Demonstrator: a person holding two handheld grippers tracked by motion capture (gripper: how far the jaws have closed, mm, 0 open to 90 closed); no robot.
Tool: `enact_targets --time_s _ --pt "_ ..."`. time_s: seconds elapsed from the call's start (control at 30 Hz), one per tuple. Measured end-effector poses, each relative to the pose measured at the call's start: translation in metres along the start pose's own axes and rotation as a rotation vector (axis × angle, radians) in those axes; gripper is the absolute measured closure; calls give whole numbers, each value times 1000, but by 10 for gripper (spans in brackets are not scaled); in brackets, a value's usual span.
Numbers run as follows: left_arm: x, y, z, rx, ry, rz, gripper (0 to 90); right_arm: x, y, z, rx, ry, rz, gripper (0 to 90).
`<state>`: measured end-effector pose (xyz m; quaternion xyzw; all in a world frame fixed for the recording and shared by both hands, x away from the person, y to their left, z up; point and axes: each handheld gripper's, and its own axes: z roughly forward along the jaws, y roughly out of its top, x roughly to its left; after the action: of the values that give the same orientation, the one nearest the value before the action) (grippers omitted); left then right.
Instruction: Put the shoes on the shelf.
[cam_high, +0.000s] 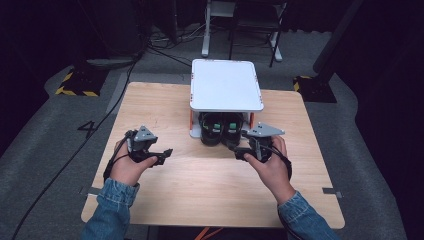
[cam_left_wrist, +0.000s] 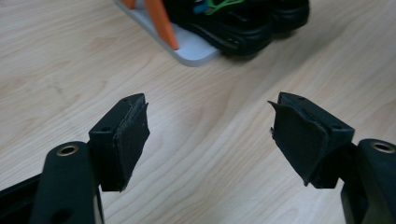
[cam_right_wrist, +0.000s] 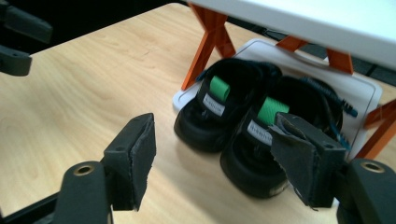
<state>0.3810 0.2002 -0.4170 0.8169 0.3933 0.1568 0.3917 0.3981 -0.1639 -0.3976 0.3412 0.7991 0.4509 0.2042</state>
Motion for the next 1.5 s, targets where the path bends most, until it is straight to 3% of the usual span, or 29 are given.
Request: enact_targets --time_s 0.07,0.17,0.2,0.27,0.43,0.53,0.67,0.73,0.87,1.0,1.07,1.17,1.27,1.5 --pt "-9 3 8 1 -38 1 274 -1 -7 -2 10 7 10 328" --pt "-15 5 15 8 -48 17 275 -3 -15 -2 30 8 15 341" --pt "-19 6 19 13 -57 23 275 -7 -23 1 66 5 11 372" --pt "-26 7 28 24 -81 36 275 -9 -27 3 88 -4 14 370" --pt "-42 8 56 61 -91 68 268 -17 -49 17 124 -15 45 356" --pt "-48 7 72 66 -64 71 249 -22 -58 26 123 -18 55 345" --pt "-53 7 95 28 -30 86 223 -30 -67 37 107 -22 46 344" --pt "-54 9 105 16 -3 63 247 -35 -69 42 88 -28 48 353" --pt "-56 16 125 -15 50 78 296 -38 -70 54 52 -37 67 354" --pt "-56 26 146 -69 63 49 377 -39 -66 67 22 -72 50 347" --pt "-57 27 154 -61 82 63 407 -39 -66 70 27 -75 48 347" --pt "-58 28 157 -60 94 74 372 -39 -67 80 45 -100 11 326" --pt "-56 29 160 -69 97 75 367 -43 -66 83 35 -88 -2 319" --pt "-44 41 179 -80 126 54 373 -64 -58 100 30 -81 14 324"
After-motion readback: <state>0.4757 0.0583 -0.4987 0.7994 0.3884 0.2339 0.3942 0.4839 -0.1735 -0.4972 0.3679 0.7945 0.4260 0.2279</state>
